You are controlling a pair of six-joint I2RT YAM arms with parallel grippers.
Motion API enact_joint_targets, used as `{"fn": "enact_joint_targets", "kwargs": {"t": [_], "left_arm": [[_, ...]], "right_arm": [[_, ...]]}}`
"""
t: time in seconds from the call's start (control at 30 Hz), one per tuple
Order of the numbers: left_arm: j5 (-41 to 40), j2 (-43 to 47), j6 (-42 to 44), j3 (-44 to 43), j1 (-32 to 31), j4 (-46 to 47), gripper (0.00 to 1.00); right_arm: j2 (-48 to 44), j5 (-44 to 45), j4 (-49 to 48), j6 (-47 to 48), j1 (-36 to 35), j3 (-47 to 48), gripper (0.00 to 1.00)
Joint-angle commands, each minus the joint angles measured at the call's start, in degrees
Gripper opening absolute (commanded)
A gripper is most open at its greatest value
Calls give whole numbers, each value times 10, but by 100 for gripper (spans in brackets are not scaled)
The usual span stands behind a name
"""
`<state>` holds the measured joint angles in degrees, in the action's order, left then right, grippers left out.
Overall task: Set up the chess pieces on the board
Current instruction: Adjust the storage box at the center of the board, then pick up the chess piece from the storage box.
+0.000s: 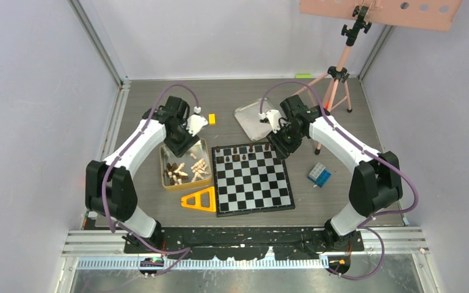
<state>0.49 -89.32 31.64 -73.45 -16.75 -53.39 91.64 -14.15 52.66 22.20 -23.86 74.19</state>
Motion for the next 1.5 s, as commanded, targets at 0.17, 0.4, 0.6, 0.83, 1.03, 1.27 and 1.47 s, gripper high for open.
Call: {"fn": "enact_joint_targets", "kwargs": {"t": [0.17,0.4,0.6,0.83,1.03,1.27,1.47], "left_arm": [[15,-32,-78,38,21,-18,51],[0,-55,-83,39,38,-3,51],[-25,-73,-81,41,54,-1,49],[-34,-93,-77,44,63,3,45],[-32,-110,-73,52,68,6,35],[-38,-95,-76,43,72,-1,18],[-48,-62,-81,8,72,-19,8]], "right_arm": [[-12,-13,-14,-9,3,-1,44],[-12,-14,-15,-10,5,-6,44],[-12,-16,-15,-10,7,-10,44],[-10,-21,-15,-9,12,-14,43],[-8,-23,-16,-9,14,-17,43],[-8,-26,-16,-7,17,-20,43],[-8,-29,-16,-7,19,-21,42]]}}
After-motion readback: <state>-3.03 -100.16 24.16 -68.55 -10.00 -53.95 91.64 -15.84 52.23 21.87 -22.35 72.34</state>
